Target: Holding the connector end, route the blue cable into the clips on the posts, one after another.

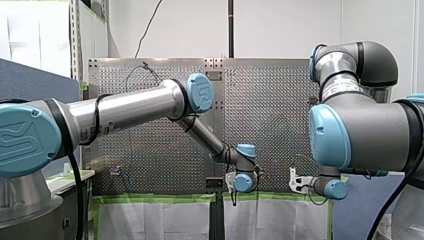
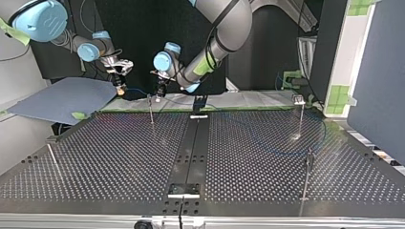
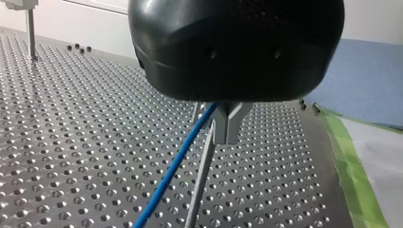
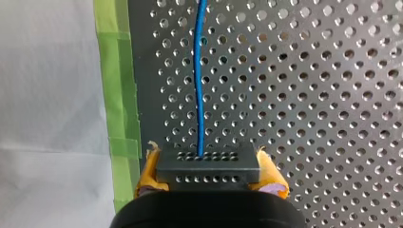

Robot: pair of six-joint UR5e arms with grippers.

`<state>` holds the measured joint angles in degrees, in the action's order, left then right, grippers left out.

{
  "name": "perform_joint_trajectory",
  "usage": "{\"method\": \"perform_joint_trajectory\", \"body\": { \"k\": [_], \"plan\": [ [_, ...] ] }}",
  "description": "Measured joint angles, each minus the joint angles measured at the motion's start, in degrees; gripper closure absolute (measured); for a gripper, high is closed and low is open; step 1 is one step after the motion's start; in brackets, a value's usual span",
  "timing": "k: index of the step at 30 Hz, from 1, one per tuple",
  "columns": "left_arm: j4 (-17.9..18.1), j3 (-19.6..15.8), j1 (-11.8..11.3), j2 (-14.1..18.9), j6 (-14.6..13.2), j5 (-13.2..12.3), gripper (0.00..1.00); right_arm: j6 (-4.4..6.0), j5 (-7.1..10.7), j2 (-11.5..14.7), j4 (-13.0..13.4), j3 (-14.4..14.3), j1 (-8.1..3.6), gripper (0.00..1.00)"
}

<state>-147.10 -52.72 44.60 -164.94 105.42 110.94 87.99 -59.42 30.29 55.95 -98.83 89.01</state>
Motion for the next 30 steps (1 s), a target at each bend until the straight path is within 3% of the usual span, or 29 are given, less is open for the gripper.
{"method": "perform_joint_trajectory", "body": {
  "k": [9, 30],
  "plan": [
    [-1.5, 3.0, -0.3, -2.5, 1.0, -0.5, 1.00, -1.53, 1.30, 0.0, -0.8, 0.8, 0.44, 1.00],
    [-1.8, 3.9, -1.5, -2.1, 2.6, -3.0, 1.00, -2.41, 3.34, 0.0, -3.8, 5.1, 1.19, 1.00]
  ]
}}
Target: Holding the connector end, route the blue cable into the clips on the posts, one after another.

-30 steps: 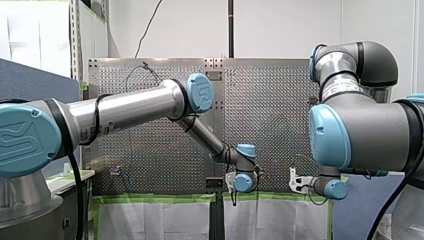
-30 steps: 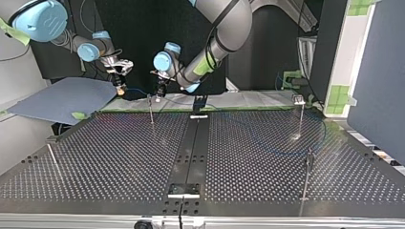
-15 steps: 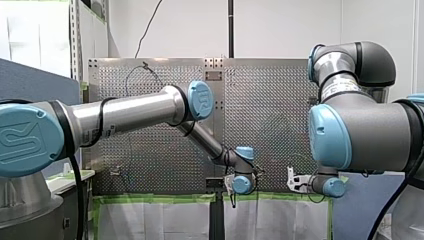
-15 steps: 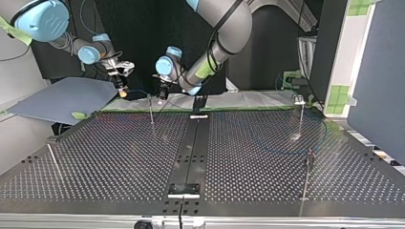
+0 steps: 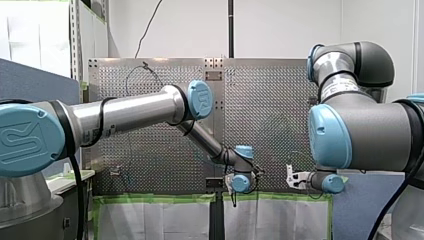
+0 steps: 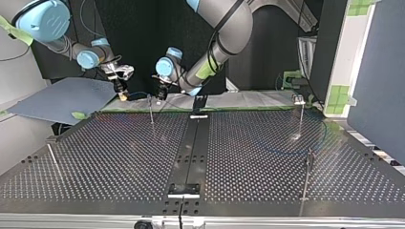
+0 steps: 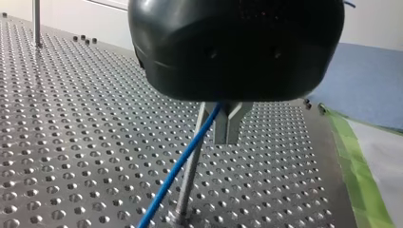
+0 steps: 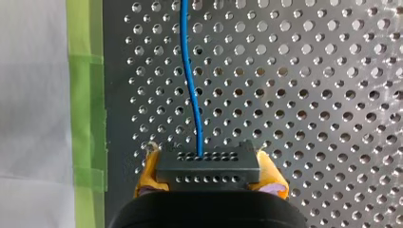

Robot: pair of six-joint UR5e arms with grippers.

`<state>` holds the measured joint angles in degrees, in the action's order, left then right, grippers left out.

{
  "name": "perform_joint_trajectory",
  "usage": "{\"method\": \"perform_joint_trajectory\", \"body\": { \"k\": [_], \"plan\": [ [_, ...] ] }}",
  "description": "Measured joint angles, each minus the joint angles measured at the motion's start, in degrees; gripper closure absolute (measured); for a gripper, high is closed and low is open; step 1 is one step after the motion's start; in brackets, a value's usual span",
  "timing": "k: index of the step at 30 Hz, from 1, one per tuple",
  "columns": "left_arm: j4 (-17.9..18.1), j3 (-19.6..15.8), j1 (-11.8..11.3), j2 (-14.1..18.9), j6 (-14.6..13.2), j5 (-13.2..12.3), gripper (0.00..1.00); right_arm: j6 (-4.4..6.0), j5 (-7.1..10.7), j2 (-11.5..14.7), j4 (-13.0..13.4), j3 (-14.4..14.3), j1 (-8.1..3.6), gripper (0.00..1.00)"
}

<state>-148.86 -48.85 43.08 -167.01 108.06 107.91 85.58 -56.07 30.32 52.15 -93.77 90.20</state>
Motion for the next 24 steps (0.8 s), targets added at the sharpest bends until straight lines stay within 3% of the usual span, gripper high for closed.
{"method": "perform_joint_trajectory", "body": {
  "k": [7, 17, 24],
  "plan": [
    [0.1, 0.0, -0.2, 0.8, 0.8, -0.6, 1.00, -0.47, 0.47, 0.1, -2.0, 1.9, 0.55, 1.00],
    [-0.6, 0.0, -1.2, 0.8, 1.3, -0.7, 1.00, -0.28, 0.38, 0.1, -4.6, 4.6, 0.80, 1.00],
    [-0.7, 0.1, -2.6, 0.6, 1.5, -3.2, 1.00, 0.01, 0.27, 0.1, -5.7, 6.3, 0.93, 1.00]
  ]
}}
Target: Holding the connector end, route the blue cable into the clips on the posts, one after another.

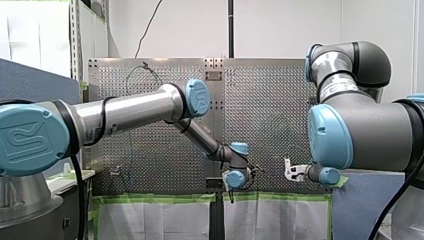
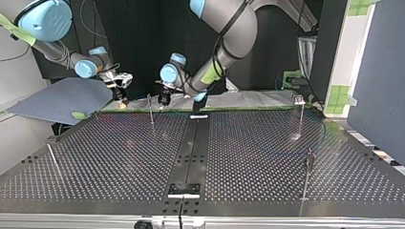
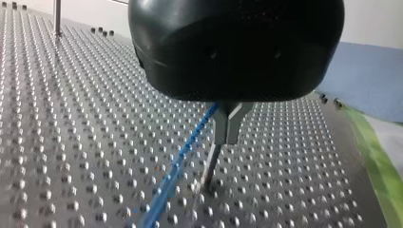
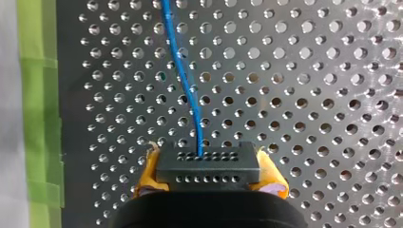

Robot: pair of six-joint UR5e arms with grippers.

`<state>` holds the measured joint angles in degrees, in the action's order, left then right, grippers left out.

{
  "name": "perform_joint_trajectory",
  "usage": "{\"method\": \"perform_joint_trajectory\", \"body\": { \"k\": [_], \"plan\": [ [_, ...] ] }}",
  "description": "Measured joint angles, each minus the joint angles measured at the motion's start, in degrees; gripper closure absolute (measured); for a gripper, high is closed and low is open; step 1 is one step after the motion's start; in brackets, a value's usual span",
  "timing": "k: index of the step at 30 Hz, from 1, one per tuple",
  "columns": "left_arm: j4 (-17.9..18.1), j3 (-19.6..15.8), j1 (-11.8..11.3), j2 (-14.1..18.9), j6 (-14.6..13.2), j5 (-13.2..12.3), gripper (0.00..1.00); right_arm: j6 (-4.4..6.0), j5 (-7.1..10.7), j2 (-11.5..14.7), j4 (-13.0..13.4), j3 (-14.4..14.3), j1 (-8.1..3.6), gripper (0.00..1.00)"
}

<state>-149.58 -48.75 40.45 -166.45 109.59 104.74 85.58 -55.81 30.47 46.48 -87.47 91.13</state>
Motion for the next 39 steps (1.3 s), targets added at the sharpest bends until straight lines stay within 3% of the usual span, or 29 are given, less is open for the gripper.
{"method": "perform_joint_trajectory", "body": {
  "k": [11, 17, 24, 39],
  "plan": [
    [-2.7, 3.6, -2.0, -2.2, 0.8, -2.6, 1.00, 1.01, -0.22, 0.0, -0.2, 1.5, 0.11, 1.00],
    [-3.1, 4.1, -2.1, -2.3, 0.8, -2.5, 1.00, 1.73, -1.04, 0.0, -0.3, 2.2, -0.16, 1.00],
    [-3.2, 4.1, -2.5, -2.3, 0.7, -2.0, 1.00, 3.43, -1.27, 0.0, 0.0, 3.0, 0.00, 1.00],
    [-2.7, 4.1, -3.5, -2.3, 0.5, -0.9, 1.00, 5.16, -0.93, -0.1, 0.4, 4.0, -0.15, 1.00]
  ]
}}
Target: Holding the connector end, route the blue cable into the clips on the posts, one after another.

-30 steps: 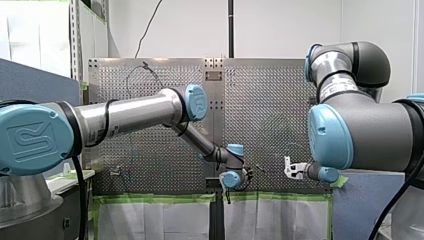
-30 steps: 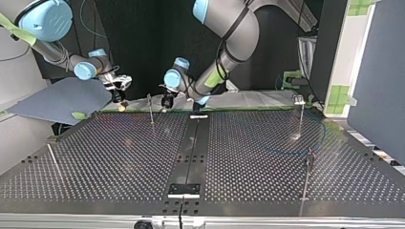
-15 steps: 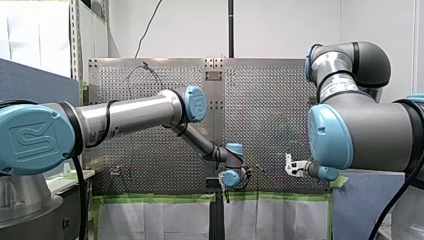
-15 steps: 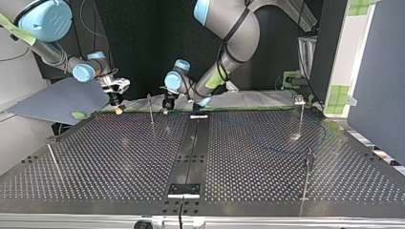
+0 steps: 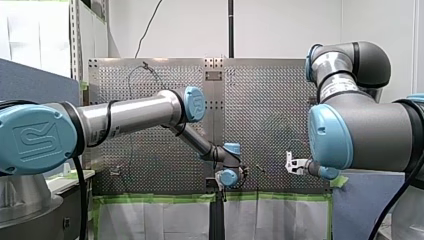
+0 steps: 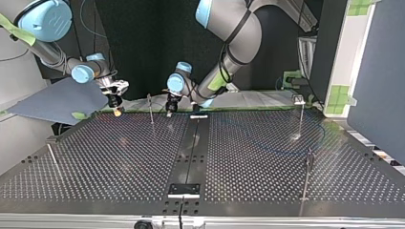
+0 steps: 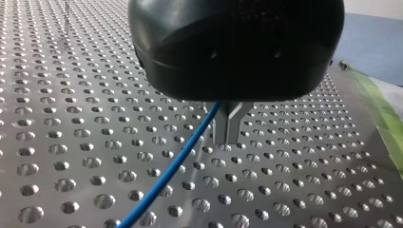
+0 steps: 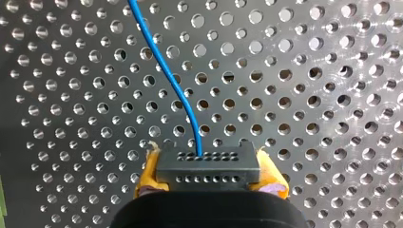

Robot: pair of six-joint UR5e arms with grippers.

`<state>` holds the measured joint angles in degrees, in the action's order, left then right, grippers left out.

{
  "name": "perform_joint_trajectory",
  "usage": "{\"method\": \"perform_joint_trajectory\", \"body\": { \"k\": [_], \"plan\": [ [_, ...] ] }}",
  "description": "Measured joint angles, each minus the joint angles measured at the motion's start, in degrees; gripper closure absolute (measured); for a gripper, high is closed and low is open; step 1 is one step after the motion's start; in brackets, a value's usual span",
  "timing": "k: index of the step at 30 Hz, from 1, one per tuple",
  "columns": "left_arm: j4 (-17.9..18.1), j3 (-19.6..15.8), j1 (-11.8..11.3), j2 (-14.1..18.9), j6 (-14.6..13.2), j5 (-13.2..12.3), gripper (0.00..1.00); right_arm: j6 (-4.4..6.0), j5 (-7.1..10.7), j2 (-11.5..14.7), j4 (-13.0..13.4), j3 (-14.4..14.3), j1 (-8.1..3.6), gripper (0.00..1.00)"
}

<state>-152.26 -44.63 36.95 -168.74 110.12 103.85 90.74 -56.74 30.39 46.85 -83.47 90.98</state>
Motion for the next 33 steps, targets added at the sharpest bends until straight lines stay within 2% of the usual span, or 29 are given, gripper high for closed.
{"method": "perform_joint_trajectory", "body": {
  "k": [1, 2, 3, 4, 6, 7, 9, 11, 12, 16, 25, 33],
  "plan": [
    [0.0, 0.0, 0.0, 0.0, 0.0, -0.1, 1.00, 0.05, 0.01, 0.0, 0.0, 0.0, 0.00, 1.00],
    [0.0, 0.0, 0.1, 0.0, 0.0, -0.2, 0.81, 0.08, 0.02, 0.0, 0.1, 0.0, 0.01, 1.00],
    [0.0, 0.0, 0.1, 0.0, 0.0, -0.4, 0.68, 0.11, 0.02, 0.0, 0.1, 0.0, 0.01, 1.00],
    [0.0, 0.0, 0.2, 0.0, 0.0, -0.6, 0.68, 0.12, 0.01, 0.0, 0.1, 0.0, 0.02, 1.00],
    [0.0, 0.0, 0.3, 0.0, 0.0, -1.3, 0.36, 0.14, -0.01, -0.1, 0.0, 0.0, 0.02, 1.00],
    [0.0, 0.0, 0.4, 0.0, -0.1, -1.6, 0.36, 0.14, -0.02, -0.1, 0.0, 0.0, 0.03, 1.00],
    [-0.1, 0.0, 0.6, 0.0, -0.4, -2.6, 0.19, 0.14, -0.04, -0.1, 0.0, 0.0, 0.04, 1.00],
    [-0.3, 0.0, 0.6, 0.0, -0.9, -3.4, 0.15, 0.19, -0.01, -0.1, -0.1, 0.0, 0.01, 1.00],
    [-0.5, 0.0, 0.6, 0.0, -1.4, -3.9, 0.02, 0.23, 0.00, -0.1, -0.1, 0.0, -0.03, 1.00],
    [-1.4, 0.0, 0.8, 0.0, -3.2, -4.2, 0.02, 0.40, 0.03, -0.1, -0.2, 0.0, -0.20, 1.00],
    [-5.3, 0.0, 1.4, 0.1, -7.3, -1.4, 0.02, 0.66, 0.04, -0.1, -0.3, 0.0, -0.29, 1.00],
    [-9.8, -0.3, 2.5, 1.1, -11.8, -5.0, 0.02, 0.68, 0.04, -0.1, -0.3, 0.0, -0.30, 1.00]
  ]
}}
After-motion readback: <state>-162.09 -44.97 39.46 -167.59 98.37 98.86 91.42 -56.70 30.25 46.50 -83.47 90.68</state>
